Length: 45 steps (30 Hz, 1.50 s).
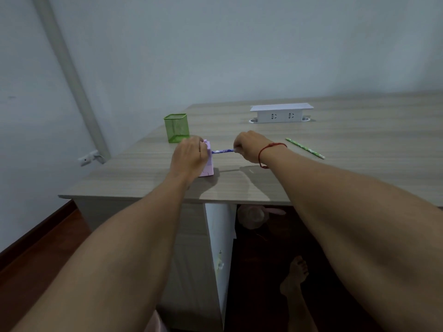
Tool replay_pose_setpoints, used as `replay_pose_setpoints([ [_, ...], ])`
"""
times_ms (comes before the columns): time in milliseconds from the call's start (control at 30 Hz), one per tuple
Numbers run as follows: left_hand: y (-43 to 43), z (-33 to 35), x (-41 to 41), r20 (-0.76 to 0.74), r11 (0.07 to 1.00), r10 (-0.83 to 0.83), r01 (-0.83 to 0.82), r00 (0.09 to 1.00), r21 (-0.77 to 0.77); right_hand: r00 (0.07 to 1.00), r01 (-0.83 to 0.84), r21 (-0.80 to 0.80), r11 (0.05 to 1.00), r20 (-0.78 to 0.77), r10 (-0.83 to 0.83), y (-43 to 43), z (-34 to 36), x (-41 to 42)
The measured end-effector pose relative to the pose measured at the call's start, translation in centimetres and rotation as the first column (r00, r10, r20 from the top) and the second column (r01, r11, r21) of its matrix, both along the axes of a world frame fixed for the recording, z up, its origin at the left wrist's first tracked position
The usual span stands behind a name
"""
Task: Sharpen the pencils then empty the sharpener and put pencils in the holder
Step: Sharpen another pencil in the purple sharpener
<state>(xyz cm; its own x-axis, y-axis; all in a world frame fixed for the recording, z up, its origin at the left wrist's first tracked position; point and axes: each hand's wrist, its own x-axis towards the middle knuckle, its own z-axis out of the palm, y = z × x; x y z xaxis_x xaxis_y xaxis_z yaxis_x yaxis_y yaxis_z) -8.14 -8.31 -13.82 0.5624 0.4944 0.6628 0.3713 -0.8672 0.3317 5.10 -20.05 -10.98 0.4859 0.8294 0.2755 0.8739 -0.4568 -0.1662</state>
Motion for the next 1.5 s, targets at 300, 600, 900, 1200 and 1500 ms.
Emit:
replay_pose_setpoints([
  [300, 0.0, -0.5, -0.1, 0.05, 0.998, -0.001, -0.001, 0.999, 0.059, 0.997, -0.071, 0.035, 0.997, 0.027, 0.07, 1.5, -0.5, -1.4],
  [600, 0.6, 1.0, -0.1, -0.146, 0.997, -0.031, 0.042, 0.989, 0.071, 0.996, -0.007, -0.038, 0.999, 0.089, 0.01, 1.4, -0.8, -1.5],
  [900, 2.0, -1.5, -5.2, -0.058, 0.911, -0.053, 0.024, 0.997, -0.412, 0.973, -0.222, -0.114, 0.969, 0.039, 0.227, 2.7, 0.1, -6.0],
  [1200, 3.1, -1.9, -6.1, -0.429, 0.986, 0.006, -0.076, 0.903, -0.147, 0.951, -0.187, -0.173, 0.967, 0.215, 0.222, 5.1, 0.7, -8.6],
  [1500, 4.4, -1.7, -6.2, -0.588, 0.99, 0.129, -0.065, 0.799, 0.128, 0.967, -0.163, -0.043, 0.986, 0.192, 0.168, 7.3, -0.2, -8.6],
])
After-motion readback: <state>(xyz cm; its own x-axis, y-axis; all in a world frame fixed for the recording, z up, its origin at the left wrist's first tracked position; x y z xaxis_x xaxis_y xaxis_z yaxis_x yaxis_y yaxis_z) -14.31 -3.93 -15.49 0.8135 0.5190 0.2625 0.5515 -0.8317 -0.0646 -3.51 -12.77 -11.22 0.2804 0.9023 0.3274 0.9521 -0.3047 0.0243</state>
